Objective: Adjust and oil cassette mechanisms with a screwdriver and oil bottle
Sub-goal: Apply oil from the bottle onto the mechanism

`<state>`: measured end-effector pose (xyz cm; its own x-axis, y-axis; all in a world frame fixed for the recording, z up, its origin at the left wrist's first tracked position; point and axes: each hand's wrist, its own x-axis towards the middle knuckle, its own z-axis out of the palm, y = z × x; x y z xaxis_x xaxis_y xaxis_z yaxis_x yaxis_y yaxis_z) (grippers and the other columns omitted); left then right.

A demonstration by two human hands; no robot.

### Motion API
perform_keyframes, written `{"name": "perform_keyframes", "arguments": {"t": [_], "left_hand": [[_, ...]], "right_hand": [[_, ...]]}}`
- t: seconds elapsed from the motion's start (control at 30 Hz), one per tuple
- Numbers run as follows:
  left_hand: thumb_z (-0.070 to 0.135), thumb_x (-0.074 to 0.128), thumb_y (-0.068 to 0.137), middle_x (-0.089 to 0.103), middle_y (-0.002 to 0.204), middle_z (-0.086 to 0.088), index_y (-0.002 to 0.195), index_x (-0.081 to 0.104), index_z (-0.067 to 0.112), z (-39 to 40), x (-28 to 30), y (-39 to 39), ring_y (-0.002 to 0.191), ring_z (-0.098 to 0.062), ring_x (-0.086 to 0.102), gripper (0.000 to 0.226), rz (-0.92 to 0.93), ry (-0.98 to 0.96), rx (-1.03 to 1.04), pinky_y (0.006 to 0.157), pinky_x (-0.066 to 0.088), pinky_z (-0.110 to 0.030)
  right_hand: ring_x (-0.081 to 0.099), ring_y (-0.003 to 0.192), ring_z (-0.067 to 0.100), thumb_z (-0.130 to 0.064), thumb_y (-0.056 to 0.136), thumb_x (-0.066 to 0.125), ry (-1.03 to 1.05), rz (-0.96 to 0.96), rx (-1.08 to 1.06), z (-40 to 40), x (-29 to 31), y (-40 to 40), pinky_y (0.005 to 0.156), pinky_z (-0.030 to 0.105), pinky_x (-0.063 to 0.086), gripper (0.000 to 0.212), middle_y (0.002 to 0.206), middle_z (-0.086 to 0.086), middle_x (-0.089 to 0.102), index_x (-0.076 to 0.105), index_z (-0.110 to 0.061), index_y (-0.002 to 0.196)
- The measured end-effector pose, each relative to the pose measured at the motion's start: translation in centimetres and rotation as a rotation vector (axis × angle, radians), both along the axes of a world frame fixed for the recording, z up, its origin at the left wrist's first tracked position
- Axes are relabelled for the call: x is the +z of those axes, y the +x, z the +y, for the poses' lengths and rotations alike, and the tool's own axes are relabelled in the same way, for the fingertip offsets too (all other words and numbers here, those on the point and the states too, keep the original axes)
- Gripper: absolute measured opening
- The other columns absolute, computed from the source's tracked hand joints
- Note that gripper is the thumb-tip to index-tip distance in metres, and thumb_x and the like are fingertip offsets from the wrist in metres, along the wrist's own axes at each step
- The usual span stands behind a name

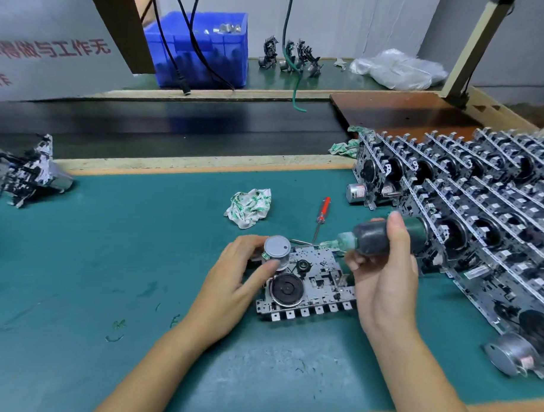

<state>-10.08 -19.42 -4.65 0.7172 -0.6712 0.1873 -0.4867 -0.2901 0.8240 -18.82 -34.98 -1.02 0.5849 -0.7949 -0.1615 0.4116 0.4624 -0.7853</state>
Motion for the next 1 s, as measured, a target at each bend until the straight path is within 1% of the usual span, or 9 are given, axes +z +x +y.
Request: {"name": "perform_keyframes", "arguments": {"t": [0.3,0.43,0.63,0.7,0.77,0.83,0.87,0.93,1.0], "left_hand": [[0.035,0.058,0.092,0.053,0.07,0.017,0.107,0.057,0.028,-4.4,1.3,-0.7,0.064,-0.003,0.05,0.017,-0.103,0.099,0.284,0.062,0.032,-0.022],[0.019,0.049,0.097,0.064,0.087,0.006,0.098,0.059,0.027,-5.7,1.7,-0.5,0.075,0.002,0.055,0.012,0.338,-0.169,0.355,0.068,0.039,-0.009],[0.005,0.031,0.097,0.069,0.075,-0.016,0.077,0.073,-0.002,-7.0,2.0,-1.3,0.063,-0.023,0.068,0.047,1.289,-0.751,0.132,0.07,0.057,-0.041],[0.002,0.04,0.088,0.066,0.059,-0.015,0.06,0.07,0.001,-7.0,1.6,-2.6,0.054,-0.02,0.066,0.041,1.479,-0.863,-0.101,0.055,0.056,-0.03],[0.006,0.061,0.062,0.045,0.031,-0.003,0.031,0.051,0.006,-7.2,0.5,-2.9,0.026,-0.007,0.045,0.033,1.41,-0.855,-0.01,0.029,0.035,-0.016],[-0.006,0.062,0.071,0.059,0.045,-0.016,0.045,0.062,-0.002,-6.5,0.6,-3.4,0.042,-0.013,0.061,0.026,1.385,-0.976,-0.273,0.043,0.049,-0.015],[-0.005,0.047,0.087,0.068,0.075,-0.028,0.073,0.068,-0.013,-6.2,2.1,-3.1,0.073,-0.024,0.071,0.027,1.175,-0.995,-0.237,0.07,0.055,-0.023],[0.001,0.02,0.098,0.062,0.112,-0.033,0.106,0.059,-0.02,-5.5,2.0,-2.9,0.108,-0.035,0.062,0.046,1.197,-1.095,-0.088,0.097,0.044,-0.036],[-0.004,0.032,0.086,0.068,0.077,-0.024,0.074,0.067,-0.009,-6.3,1.2,-2.8,0.076,-0.023,0.068,0.037,1.264,-0.972,-0.004,0.078,0.054,-0.028]], "right_hand": [[0.055,0.065,0.01,-0.043,0.068,0.063,0.119,-0.175,-0.001,-1.1,0.4,-0.2,0.049,0.017,0.045,0.034,0.073,0.0,0.062,0.061,-0.013,0.086],[0.052,0.055,0.009,-0.046,0.071,0.06,0.21,-0.319,0.007,-2.2,0.8,-0.5,0.048,0.016,0.044,0.031,0.068,0.0,0.057,0.063,-0.016,0.076],[0.05,0.05,0.009,-0.048,0.064,0.059,0.212,-0.242,0.04,-1.2,0.9,-0.3,0.043,0.015,0.041,0.032,0.062,-0.001,0.056,0.064,-0.017,0.071],[0.052,0.047,0.008,-0.052,0.063,0.057,0.184,-0.186,0.103,-0.4,0.7,-0.2,0.041,0.015,0.041,0.038,0.059,-0.001,0.057,0.061,-0.015,0.075],[0.052,0.045,0.007,-0.054,0.06,0.058,0.161,-0.151,0.123,0.3,0.6,-0.2,0.039,0.014,0.039,0.043,0.057,-0.003,0.057,0.06,-0.015,0.077],[0.054,0.046,0.006,-0.053,0.059,0.058,0.11,-0.105,0.102,0.7,0.6,-0.2,0.041,0.015,0.042,0.044,0.057,-0.004,0.058,0.058,-0.015,0.08],[0.056,0.048,0.005,-0.051,0.06,0.06,0.082,-0.092,0.086,0.9,0.5,-0.2,0.042,0.015,0.044,0.043,0.058,-0.005,0.059,0.057,-0.014,0.083],[0.058,0.052,0.004,-0.04,0.068,0.071,0.001,-0.073,0.084,1.1,0.3,-0.4,0.045,0.017,0.046,0.033,0.059,-0.008,0.061,0.058,-0.015,0.086],[0.057,0.052,0.001,-0.03,0.075,0.066,-0.086,-0.058,0.14,1.5,0.2,-0.3,0.045,0.016,0.045,0.008,0.058,-0.011,0.061,0.068,-0.023,0.071]]}}
